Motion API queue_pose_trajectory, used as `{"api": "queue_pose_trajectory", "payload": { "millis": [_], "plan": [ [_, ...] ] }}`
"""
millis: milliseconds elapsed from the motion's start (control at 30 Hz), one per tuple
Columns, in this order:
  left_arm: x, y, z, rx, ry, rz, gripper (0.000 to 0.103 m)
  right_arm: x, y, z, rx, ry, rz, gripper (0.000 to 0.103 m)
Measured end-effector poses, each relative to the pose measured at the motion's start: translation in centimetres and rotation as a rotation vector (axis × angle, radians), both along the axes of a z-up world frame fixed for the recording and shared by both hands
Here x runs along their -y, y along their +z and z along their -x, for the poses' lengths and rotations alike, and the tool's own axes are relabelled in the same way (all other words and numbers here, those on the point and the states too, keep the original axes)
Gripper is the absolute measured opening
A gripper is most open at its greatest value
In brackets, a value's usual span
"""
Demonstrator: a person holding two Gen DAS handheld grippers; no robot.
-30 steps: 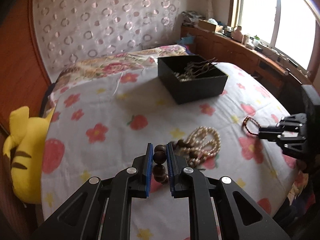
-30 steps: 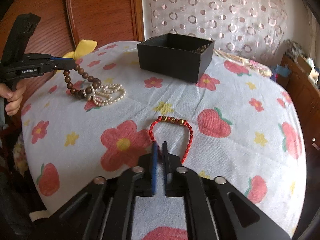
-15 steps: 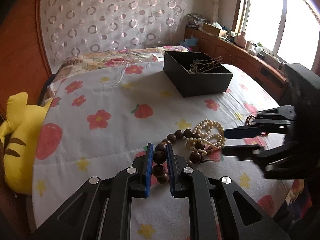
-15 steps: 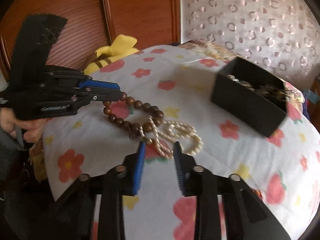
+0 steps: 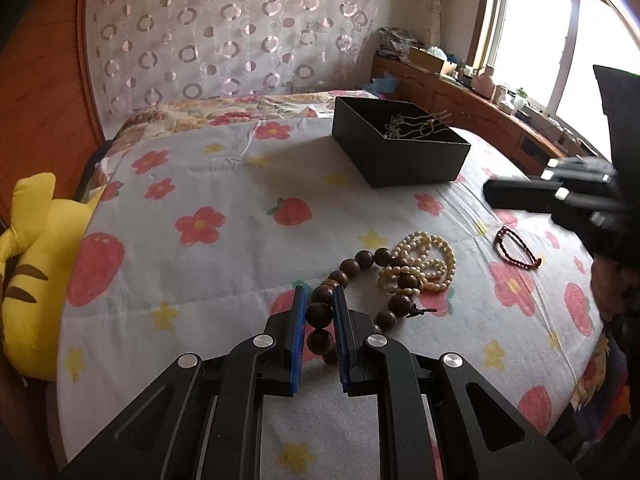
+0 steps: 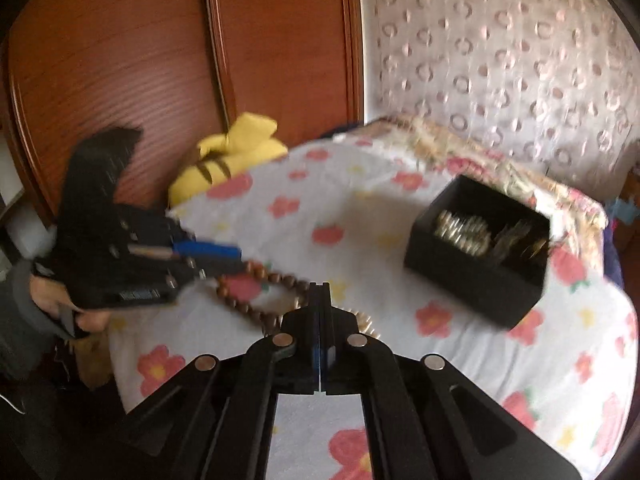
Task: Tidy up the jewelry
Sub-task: 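Grasp and lift the pearl strand with the right gripper while the left gripper holds the beads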
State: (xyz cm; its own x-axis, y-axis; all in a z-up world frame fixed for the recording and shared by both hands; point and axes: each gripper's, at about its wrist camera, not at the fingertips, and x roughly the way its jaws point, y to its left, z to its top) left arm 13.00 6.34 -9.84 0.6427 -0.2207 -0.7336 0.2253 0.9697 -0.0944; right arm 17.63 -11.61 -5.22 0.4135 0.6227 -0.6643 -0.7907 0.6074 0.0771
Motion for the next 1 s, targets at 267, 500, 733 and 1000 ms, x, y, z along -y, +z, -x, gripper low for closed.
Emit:
{"api": "queue_pose_trajectory", "payload": {
  "millis": [267, 500, 733, 1000],
  "plan": [
    [-0.8, 0.4, 0.2, 0.009, 0.021, -0.012, 0.012, -2.0, -4.2, -0.6, -0.04, 0.008, 0.145, 0.017],
    [-1.4, 0.2, 0.4, 0.003, 0.021, -0.003, 0.012, -3.0, -6.6, -1.4, -0.085, 0.017, 0.191, 0.023],
    [-1.3, 0.1, 0.5, 0.007, 0.016, 0.005, 0.012, -4.1, -6.5, 0.1, -0.063, 0.073, 0.281, 0.005],
    [-1.2, -0.1, 0.4, 0.003, 0.021, 0.011, 0.012, -1.8, -1.1, 0.4, 0.038, -0.013, 0.11, 0.005]
  ]
}}
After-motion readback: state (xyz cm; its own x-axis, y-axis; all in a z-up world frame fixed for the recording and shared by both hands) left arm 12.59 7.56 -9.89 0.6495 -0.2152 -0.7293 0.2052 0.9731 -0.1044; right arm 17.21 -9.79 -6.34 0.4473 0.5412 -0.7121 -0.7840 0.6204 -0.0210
